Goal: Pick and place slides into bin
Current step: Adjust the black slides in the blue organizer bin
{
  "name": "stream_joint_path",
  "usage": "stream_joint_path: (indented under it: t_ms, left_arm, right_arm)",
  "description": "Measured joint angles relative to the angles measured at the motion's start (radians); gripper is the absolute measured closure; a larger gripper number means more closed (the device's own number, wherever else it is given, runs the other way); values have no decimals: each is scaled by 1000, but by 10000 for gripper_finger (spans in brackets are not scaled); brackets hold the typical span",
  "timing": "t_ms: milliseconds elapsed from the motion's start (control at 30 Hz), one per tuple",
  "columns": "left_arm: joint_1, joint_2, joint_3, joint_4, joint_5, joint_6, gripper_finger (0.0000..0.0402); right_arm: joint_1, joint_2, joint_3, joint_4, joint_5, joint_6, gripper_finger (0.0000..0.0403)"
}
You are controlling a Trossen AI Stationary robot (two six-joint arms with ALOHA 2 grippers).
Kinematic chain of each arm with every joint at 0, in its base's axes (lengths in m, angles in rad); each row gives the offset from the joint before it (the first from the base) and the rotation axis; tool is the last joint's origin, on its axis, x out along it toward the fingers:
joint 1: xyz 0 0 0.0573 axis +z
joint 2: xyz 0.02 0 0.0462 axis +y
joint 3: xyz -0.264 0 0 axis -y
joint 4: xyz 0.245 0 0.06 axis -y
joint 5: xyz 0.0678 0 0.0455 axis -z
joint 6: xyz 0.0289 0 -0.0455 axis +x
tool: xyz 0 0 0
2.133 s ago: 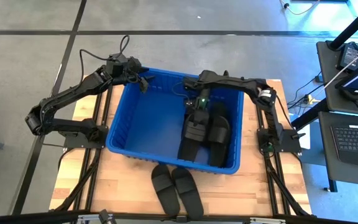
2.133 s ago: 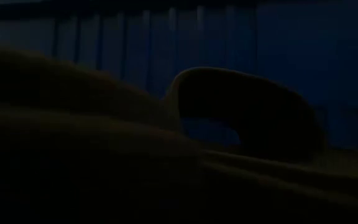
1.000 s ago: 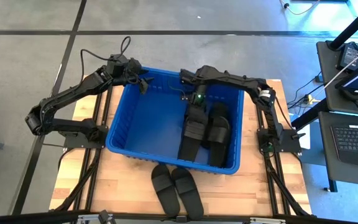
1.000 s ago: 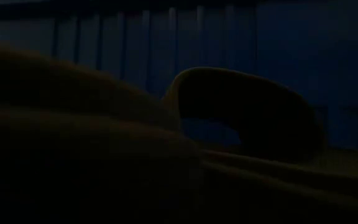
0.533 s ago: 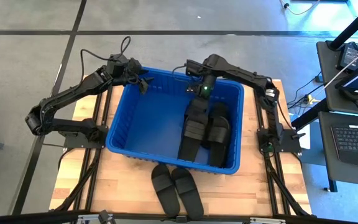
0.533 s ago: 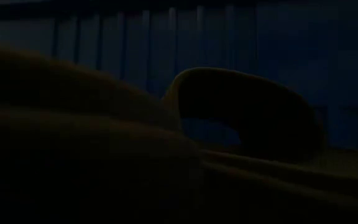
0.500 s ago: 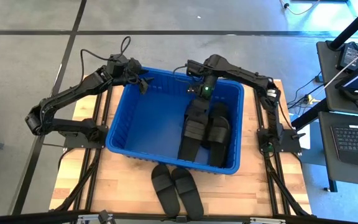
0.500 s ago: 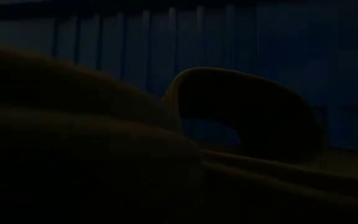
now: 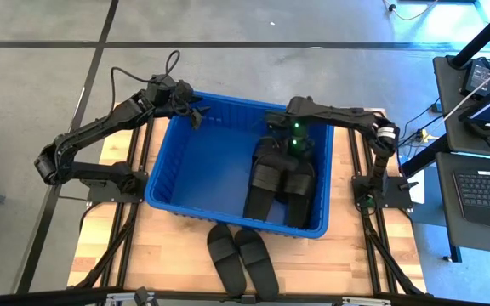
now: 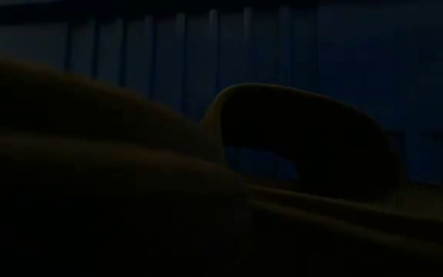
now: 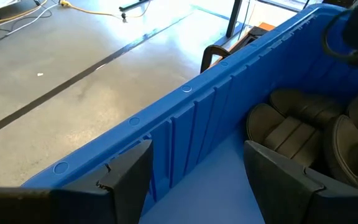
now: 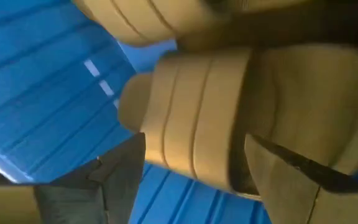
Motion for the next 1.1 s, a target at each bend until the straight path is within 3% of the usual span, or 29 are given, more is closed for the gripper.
stream_joint_path:
  t_ms: [533, 733, 867, 1100]
  left_arm:
    - [0, 0, 0, 0, 0, 0, 157]
    - [0, 0, 0, 0, 0, 0, 157]
    - [0, 0, 0, 1, 0, 0, 157]
    - [0, 0, 0, 1, 0, 0, 157]
  right_arm:
    - [29, -1, -92, 64, 41, 21, 128]
    - [28, -1, -169, 87, -153, -33, 137]
    - [30, -1, -187, 97, -175, -82, 174]
    - [30, -1, -188, 121, -185, -133, 285]
